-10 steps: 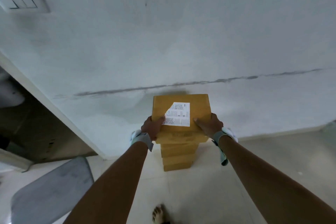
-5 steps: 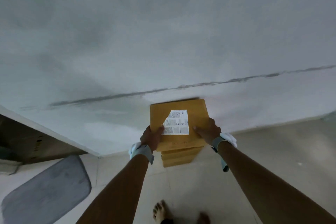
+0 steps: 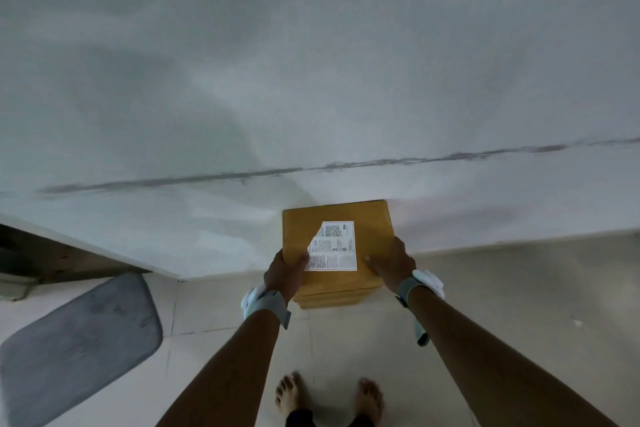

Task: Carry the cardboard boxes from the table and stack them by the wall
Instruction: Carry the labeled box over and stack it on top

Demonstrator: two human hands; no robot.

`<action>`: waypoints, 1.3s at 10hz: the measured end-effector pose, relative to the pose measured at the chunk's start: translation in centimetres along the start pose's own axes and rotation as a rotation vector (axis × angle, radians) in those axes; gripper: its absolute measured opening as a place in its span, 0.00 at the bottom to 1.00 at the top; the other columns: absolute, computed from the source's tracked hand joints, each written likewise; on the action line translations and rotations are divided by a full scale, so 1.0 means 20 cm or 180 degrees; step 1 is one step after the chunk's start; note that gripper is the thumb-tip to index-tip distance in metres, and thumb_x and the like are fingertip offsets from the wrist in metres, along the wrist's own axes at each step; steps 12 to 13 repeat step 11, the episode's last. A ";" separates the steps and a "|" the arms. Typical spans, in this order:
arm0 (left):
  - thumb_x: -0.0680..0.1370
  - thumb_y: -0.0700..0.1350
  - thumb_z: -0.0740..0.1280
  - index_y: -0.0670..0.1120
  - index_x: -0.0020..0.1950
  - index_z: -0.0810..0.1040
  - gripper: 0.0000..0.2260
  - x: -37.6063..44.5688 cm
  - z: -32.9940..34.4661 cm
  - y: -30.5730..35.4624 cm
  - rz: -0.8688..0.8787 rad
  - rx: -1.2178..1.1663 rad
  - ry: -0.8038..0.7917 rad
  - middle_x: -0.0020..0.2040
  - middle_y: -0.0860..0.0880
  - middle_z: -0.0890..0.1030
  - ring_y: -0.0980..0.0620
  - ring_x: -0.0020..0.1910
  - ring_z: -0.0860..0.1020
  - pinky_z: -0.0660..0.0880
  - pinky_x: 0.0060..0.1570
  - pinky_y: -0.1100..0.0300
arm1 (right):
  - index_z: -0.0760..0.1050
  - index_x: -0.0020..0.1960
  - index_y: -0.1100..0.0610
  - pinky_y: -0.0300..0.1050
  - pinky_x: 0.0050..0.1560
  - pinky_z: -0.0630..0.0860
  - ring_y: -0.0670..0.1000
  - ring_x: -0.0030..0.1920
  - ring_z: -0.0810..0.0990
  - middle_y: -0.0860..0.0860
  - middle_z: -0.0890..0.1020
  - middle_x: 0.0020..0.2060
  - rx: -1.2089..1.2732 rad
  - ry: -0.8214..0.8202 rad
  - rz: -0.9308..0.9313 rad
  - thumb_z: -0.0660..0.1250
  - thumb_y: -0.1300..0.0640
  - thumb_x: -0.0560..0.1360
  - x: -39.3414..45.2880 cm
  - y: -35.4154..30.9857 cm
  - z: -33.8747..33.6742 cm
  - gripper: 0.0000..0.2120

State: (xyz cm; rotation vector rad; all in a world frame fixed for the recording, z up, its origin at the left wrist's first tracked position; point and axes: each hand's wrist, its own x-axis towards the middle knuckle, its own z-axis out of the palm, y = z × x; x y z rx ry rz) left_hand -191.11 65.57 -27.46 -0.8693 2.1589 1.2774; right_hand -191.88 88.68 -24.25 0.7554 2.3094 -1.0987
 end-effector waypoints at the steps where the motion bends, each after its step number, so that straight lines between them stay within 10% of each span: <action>1: 0.72 0.66 0.66 0.52 0.71 0.71 0.32 0.02 0.03 -0.01 -0.0041 0.0057 0.0049 0.63 0.44 0.80 0.37 0.59 0.79 0.79 0.58 0.41 | 0.57 0.77 0.54 0.51 0.61 0.71 0.64 0.65 0.75 0.58 0.74 0.68 -0.0003 -0.0074 -0.0001 0.72 0.43 0.73 0.04 0.03 0.01 0.40; 13: 0.78 0.59 0.66 0.48 0.79 0.61 0.33 -0.22 -0.07 0.07 -0.0054 -0.0021 0.0437 0.74 0.41 0.71 0.39 0.71 0.71 0.68 0.69 0.52 | 0.45 0.81 0.52 0.58 0.70 0.66 0.64 0.73 0.65 0.60 0.63 0.75 -0.0778 0.0048 -0.0403 0.68 0.41 0.75 0.05 0.04 -0.04 0.45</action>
